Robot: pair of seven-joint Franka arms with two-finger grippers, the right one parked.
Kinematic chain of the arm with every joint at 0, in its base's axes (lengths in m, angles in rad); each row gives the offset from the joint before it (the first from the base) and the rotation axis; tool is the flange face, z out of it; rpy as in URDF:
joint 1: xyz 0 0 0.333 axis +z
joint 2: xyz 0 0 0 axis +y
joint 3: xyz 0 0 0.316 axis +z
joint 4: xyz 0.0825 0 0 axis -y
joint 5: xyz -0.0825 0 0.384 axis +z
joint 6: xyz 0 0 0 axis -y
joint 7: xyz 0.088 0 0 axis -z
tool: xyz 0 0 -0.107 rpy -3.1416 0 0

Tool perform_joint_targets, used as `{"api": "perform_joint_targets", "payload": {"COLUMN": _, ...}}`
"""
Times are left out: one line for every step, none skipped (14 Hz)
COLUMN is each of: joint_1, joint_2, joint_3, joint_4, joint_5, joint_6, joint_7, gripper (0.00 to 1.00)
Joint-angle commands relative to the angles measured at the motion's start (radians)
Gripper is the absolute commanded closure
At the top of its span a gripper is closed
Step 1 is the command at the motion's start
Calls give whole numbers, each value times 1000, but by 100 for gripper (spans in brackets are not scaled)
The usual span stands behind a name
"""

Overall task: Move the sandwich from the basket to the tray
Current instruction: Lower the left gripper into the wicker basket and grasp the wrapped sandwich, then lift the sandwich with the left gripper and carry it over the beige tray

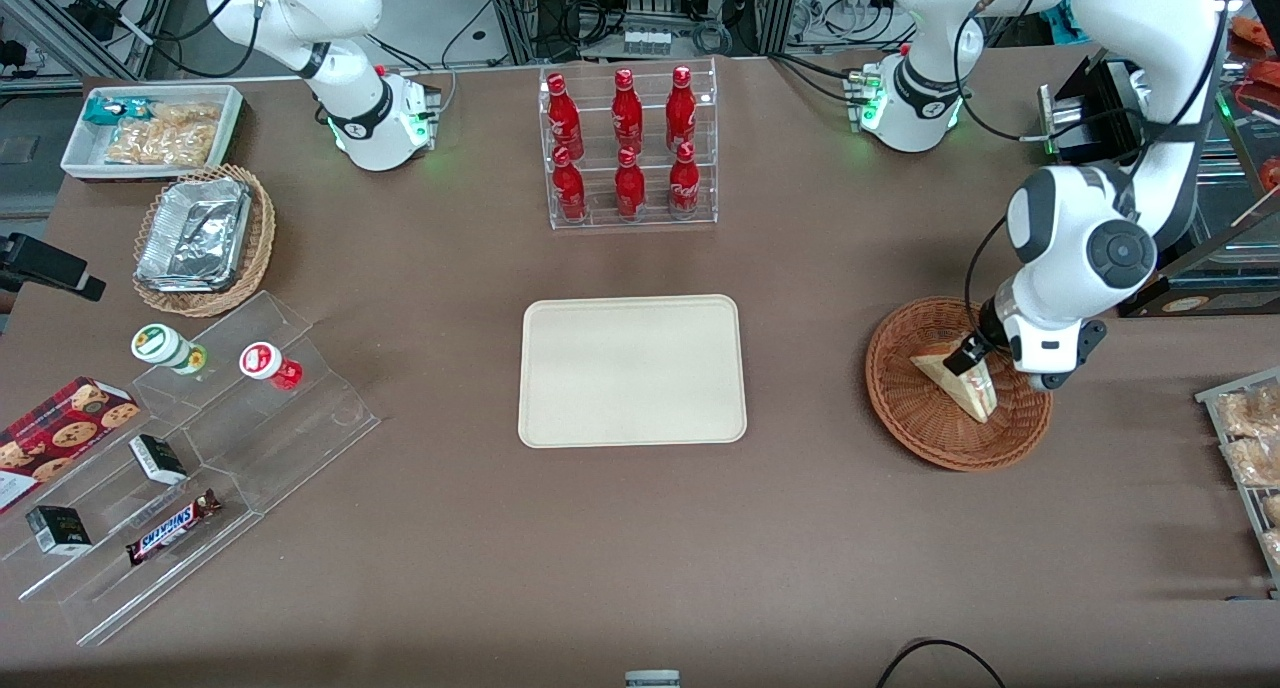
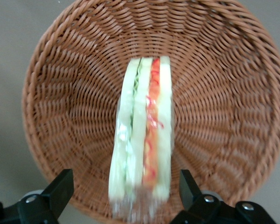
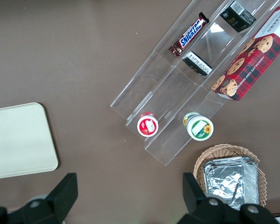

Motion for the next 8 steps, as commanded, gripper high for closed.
{"api": "perform_joint_targets", "payload": {"joint_1": 1, "joint_2": 68, "joint_3": -1, "joint_4": 8, "joint_5": 4, "joint_6": 60, "joint_7": -46, "gripper": 17}}
{"api": "perform_joint_targets", "payload": {"joint_1": 1, "joint_2": 75, "joint_3": -1, "joint_4": 8, "joint_5": 4, "joint_6": 60, "joint_7": -88, "gripper": 55}}
{"api": "perform_joint_targets", "payload": {"joint_1": 0, "joint_2": 75, "joint_3": -3, "joint_4": 8, "joint_5": 4, "joint_6": 57, "joint_7": -123, "gripper": 80}}
{"api": "perform_joint_targets", "payload": {"joint_1": -6, "joint_2": 69, "joint_3": -3, "joint_4": 13, "joint_5": 4, "joint_6": 51, "joint_7": -146, "gripper": 87}}
{"api": "perform_joint_targets", "payload": {"joint_1": -11, "joint_2": 58, "joint_3": -4, "joint_4": 17, "joint_5": 4, "joint_6": 39, "joint_7": -164, "gripper": 90}}
{"api": "perform_joint_targets", "payload": {"joint_1": -13, "joint_2": 31, "joint_3": -7, "joint_4": 39, "joint_5": 4, "joint_6": -13, "joint_7": -174, "gripper": 91}}
{"api": "perform_joint_targets", "payload": {"joint_1": -22, "joint_2": 6, "joint_3": -10, "joint_4": 83, "joint_5": 5, "joint_6": -111, "joint_7": -165, "gripper": 92}}
{"api": "perform_joint_targets", "payload": {"joint_1": -52, "joint_2": -5, "joint_3": -10, "joint_4": 150, "joint_5": 5, "joint_6": -221, "joint_7": -154, "gripper": 92}}
